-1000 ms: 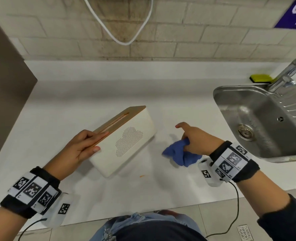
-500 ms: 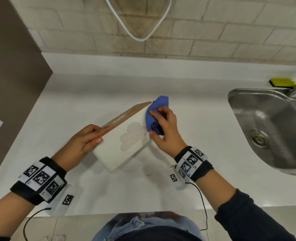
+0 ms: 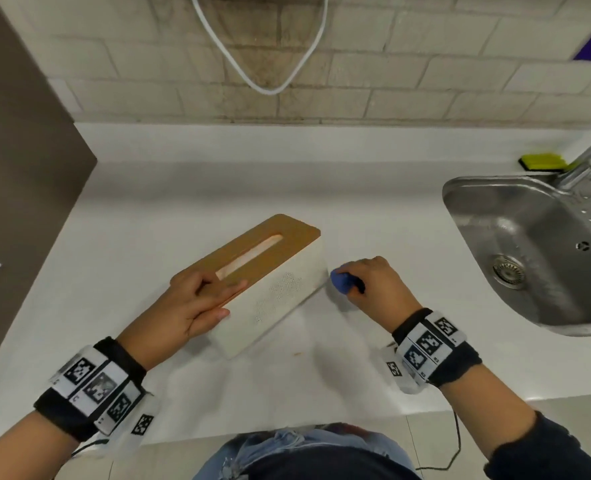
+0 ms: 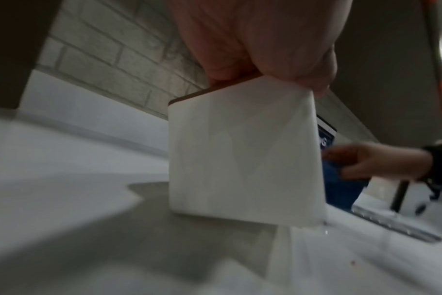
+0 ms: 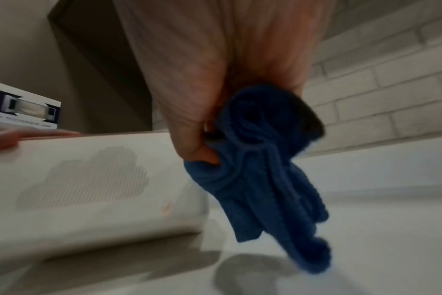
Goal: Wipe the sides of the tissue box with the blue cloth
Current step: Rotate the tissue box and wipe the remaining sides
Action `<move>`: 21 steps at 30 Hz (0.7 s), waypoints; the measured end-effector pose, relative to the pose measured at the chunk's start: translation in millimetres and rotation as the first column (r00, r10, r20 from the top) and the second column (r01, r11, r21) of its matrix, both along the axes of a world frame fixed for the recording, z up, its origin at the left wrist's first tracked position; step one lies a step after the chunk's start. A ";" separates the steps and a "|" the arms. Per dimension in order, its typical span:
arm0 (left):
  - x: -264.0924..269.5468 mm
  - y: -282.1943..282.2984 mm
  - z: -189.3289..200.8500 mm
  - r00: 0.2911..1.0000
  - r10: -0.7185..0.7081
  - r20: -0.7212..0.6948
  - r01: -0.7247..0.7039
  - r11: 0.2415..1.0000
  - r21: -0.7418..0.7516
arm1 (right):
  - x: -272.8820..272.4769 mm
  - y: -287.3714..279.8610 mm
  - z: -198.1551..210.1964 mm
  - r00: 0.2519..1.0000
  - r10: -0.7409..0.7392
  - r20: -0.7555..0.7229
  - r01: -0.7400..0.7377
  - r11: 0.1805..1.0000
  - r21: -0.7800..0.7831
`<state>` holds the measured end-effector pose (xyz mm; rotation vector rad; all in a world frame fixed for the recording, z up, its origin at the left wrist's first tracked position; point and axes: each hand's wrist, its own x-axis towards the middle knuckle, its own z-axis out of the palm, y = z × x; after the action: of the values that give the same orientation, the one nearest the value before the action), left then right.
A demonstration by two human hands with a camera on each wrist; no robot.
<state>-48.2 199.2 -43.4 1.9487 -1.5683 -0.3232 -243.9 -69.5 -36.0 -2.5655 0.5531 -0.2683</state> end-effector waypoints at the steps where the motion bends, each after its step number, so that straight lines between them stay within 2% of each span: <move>1: -1.1 -1.0 -2.2 0.991 -0.046 0.128 0.042 0.999 0.032 | -5.7 -2.7 1.3 0.997 -0.070 -0.033 0.071 0.997 0.028; 3: 3.3 -2.0 -5.0 0.940 -0.117 0.321 0.100 0.993 0.068 | -14.3 -8.5 5.4 0.986 -0.167 -0.025 0.169 0.972 0.162; 4: 7.8 -2.0 -4.3 0.926 -0.144 0.349 0.121 0.989 0.086 | -17.6 -9.9 7.8 0.977 -0.214 0.002 0.207 0.945 0.254; 8: 35.5 1.3 -2.2 0.922 -0.163 0.352 0.121 0.983 0.139 | -28.6 -7.4 7.9 0.924 -0.365 0.116 0.250 0.804 0.539; 11: 43.9 -0.1 -3.4 0.933 -0.143 0.329 0.087 0.980 0.179 | -30.5 1.1 -0.1 0.901 -0.398 0.174 0.200 0.735 0.647; 14: 40.4 -6.2 -6.3 0.917 -0.114 0.382 0.051 0.984 0.171 | -27.0 10.7 -5.7 0.868 -0.462 0.180 0.207 0.668 0.715; 16: 34.7 -9.6 -4.2 0.937 -0.043 0.348 0.008 0.995 0.102 | -22.9 17.2 -6.8 0.827 -0.516 0.223 0.200 0.641 0.741; 19: 28.0 -17.4 5.0 0.986 0.065 0.154 -0.060 0.998 -0.036 | -10.9 29.7 5.2 0.767 -0.517 0.380 0.150 0.721 0.677; 20: 28.9 -20.2 7.2 0.994 0.084 0.071 -0.080 0.995 -0.057 | -4.5 33.5 8.7 0.783 -0.468 0.408 0.128 0.765 0.631; 21: 31.1 -22.7 9.0 0.994 0.106 -0.011 -0.106 0.992 -0.063 | 4.4 39.3 12.2 0.816 -0.427 0.388 0.108 0.774 0.625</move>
<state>-17.1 176.5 -34.4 1.9706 -1.4468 -0.2335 -239.5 -30.2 -23.8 -1.7048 0.6795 -0.7424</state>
